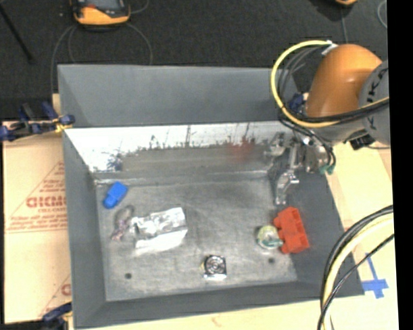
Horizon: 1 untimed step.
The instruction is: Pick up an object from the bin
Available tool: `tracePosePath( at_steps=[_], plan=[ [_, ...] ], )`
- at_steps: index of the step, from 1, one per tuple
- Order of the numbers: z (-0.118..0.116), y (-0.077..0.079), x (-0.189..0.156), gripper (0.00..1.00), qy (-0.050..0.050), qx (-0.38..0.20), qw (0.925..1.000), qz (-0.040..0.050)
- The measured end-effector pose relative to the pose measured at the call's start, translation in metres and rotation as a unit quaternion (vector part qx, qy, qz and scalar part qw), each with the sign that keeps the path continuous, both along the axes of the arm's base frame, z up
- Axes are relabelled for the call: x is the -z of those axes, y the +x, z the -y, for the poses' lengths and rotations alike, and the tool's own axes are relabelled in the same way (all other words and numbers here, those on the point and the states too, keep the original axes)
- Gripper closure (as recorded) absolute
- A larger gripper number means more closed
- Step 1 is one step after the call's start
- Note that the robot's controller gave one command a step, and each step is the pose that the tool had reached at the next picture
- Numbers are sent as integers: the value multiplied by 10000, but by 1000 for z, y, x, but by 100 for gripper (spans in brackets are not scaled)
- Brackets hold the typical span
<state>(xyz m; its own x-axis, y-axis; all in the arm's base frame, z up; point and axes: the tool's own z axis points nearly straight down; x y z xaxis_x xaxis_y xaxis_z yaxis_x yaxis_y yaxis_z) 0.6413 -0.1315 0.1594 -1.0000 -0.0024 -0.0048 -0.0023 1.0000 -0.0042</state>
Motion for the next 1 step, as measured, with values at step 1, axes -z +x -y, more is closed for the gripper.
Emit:
tracePosePath(
  at_steps=[1],
  plan=[
    [-77, -6, 85, 0, 31, 1305, 9914, 24]
  ],
)
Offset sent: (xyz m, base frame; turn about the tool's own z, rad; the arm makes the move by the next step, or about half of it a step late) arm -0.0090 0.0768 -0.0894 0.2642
